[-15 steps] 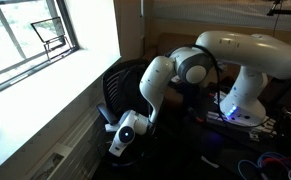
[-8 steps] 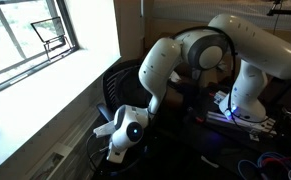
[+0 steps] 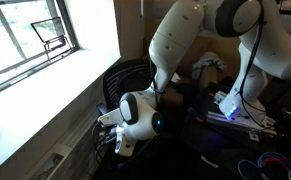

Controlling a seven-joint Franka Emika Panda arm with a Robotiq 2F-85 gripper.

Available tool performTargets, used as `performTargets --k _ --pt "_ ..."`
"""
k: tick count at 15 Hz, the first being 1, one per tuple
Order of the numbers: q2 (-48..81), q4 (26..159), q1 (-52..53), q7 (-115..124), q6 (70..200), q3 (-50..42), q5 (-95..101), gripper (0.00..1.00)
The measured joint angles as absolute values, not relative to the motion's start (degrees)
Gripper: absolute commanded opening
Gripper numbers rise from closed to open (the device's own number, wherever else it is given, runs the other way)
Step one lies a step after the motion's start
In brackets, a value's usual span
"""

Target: Take the belt off the seat and put it on the back of the chair

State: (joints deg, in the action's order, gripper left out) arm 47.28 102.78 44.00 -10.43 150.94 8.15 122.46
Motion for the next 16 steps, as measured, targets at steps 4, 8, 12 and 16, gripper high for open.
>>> performTargets --k 4,8,12,16 --pt "37.6 115.5 47.2 2.7 136.7 7.9 127.6 0.01" --pt "30.0 128.9 50.9 10.6 119.0 8.0 125.2 0.01" --pt "24.1 140.4 51.5 17.4 99.6 13.2 119.1 0.01" --pt "18.1 145.8 51.4 18.3 83.2 20.4 106.3 0.01"
